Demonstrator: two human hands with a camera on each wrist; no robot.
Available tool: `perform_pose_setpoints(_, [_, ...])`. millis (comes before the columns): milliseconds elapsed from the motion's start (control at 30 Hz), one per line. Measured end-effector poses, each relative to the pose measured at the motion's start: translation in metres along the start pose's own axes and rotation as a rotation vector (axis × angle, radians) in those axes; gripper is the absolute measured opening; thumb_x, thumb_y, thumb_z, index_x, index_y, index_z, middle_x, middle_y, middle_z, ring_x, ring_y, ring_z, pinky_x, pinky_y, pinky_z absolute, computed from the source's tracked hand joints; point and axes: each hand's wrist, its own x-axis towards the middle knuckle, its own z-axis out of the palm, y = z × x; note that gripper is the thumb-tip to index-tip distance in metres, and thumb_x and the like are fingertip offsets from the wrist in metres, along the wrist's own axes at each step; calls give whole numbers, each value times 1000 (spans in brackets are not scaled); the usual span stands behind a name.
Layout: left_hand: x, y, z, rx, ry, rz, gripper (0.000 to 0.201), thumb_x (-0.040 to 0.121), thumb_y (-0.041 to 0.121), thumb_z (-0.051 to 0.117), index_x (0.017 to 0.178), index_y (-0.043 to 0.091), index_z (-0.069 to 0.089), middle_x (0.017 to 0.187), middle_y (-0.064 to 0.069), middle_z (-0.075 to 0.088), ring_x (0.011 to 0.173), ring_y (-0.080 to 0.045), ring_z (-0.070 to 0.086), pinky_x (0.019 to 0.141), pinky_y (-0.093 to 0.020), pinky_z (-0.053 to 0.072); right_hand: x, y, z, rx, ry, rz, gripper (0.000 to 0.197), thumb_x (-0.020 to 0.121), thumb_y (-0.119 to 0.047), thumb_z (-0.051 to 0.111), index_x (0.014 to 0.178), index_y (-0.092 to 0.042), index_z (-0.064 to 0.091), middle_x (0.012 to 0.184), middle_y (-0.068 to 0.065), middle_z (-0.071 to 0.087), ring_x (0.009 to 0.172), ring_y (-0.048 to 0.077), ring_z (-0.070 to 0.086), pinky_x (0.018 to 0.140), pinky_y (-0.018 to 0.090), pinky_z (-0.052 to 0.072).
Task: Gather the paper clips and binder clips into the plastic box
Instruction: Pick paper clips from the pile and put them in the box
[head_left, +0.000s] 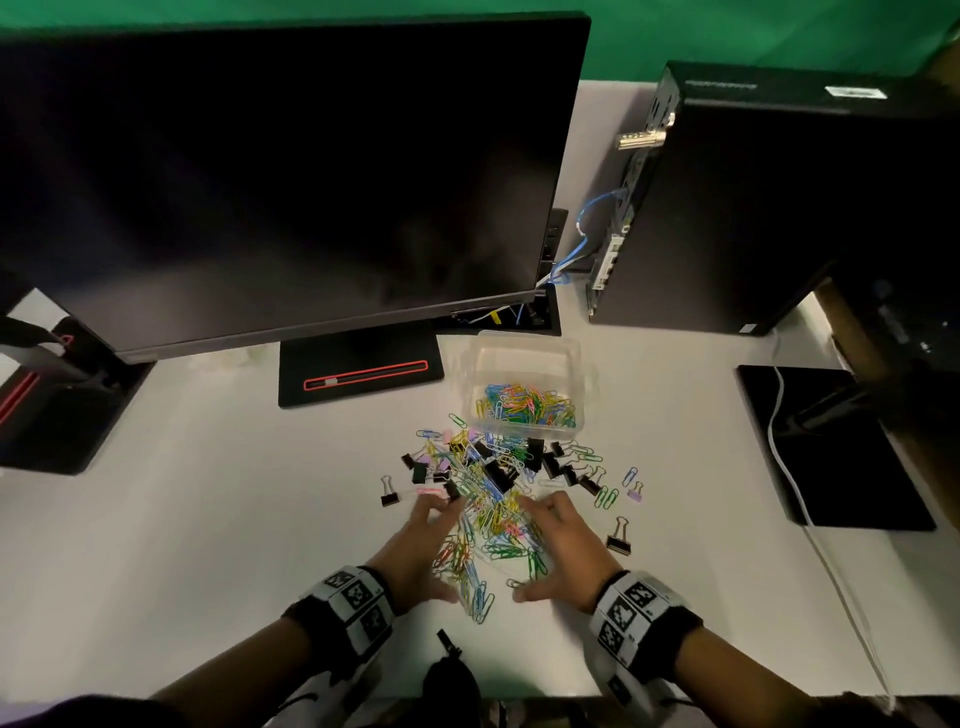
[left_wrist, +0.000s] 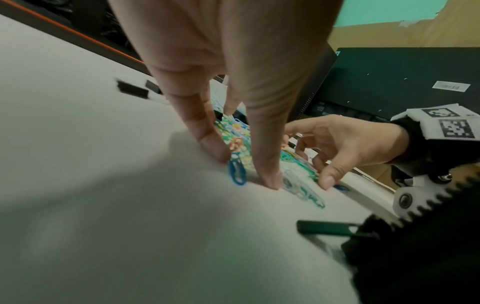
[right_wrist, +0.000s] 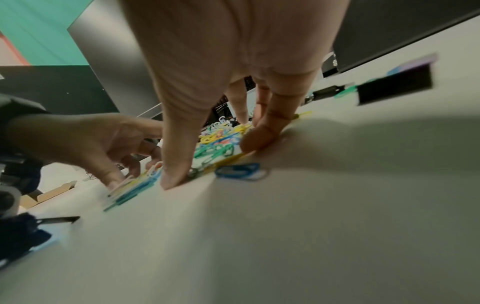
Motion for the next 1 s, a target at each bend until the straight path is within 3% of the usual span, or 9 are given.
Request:
perform_pose_setpoints(100, [16, 12, 5, -43, 34, 27, 106, 66, 28, 81, 147, 17, 13, 139, -7, 20, 127, -20, 36, 103, -19, 29, 13, -10, 3, 15, 35, -30, 103, 55, -36, 85, 140, -20, 28, 110, -1, 30, 108, 17, 40, 92, 17, 34])
perform_pose_setpoints(200, [26, 17, 5, -72, 72, 49, 96, 64, 26, 81, 142, 14, 26, 131, -8, 28, 119, -20, 41, 96, -19, 34, 21, -15, 0, 51, 53, -23, 86, 56, -26, 84, 130, -18, 40, 106, -1, 31, 104, 19, 44, 90, 25, 40])
perform_pose_setpoints(333, [30, 15, 8, -8, 99, 99, 61, 76, 29, 71, 128, 15, 43, 118, -8, 36, 104, -21, 49, 83, -21, 37, 20, -11, 0, 29, 51, -35, 47, 68, -21, 75, 109, -17, 53, 102, -1, 36, 96, 20, 46, 80, 26, 40])
perform_pose_setpoints(467, [34, 16, 9, 54, 102, 98, 35, 88, 26, 58, 120, 14, 49, 107, -7, 43, 95, -24, 52, 73, -23, 34, 19, -9, -1, 67, 87, -49, 25, 72, -14, 69, 96, -15, 61, 96, 2, 48, 87, 19, 51, 76, 27, 42])
perform_pose_setpoints(567, [37, 15, 2, 12, 108, 69, 25, 92, 24, 51, 114, 12, 53, 106, -9, 53, 89, -23, 56, 74, -28, 41, 20, -5, -8, 147, 136, -25, 21, 74, -8, 68, 94, -16, 67, 92, 1, 62, 82, 12, 54, 76, 22, 42])
perform_pose_setpoints(700, [40, 8, -7, -216, 105, 4, 18, 93, 18, 50, 107, 9, 57, 94, -7, 60, 54, -10, 59, 53, -21, 48, 18, 7, -19, 261, 154, 66, 26, 77, -10, 69, 101, -19, 68, 100, -2, 69, 85, 9, 61, 81, 15, 45])
perform_pose_setpoints(833, [45, 10, -20, -303, 84, -32, 21, 93, 21, 51, 108, 8, 57, 84, 2, 55, 59, -5, 57, 64, -28, 56, 16, 17, -29, 329, 159, 100, 33, 73, 0, 69, 83, -31, 65, 97, -3, 69, 88, 11, 64, 84, 27, 53])
perform_pose_setpoints(933, [53, 20, -36, -349, 88, -2, 21, 94, 21, 49, 108, 7, 56, 82, 6, 54, 60, -4, 57, 56, -16, 53, 14, 22, -33, 332, 185, 127, 35, 70, 0, 72, 71, -33, 60, 78, -13, 65, 71, -7, 59, 69, 9, 47])
perform_pose_setpoints(1000, [62, 28, -46, -385, 110, 12, 20, 95, 19, 47, 109, 7, 56, 75, 7, 55, 56, -3, 55, 52, -13, 51, 13, 24, -35, 350, 193, 137, 36, 70, 2, 71, 68, -33, 60, 67, -14, 62, 58, -11, 56, 62, 9, 46])
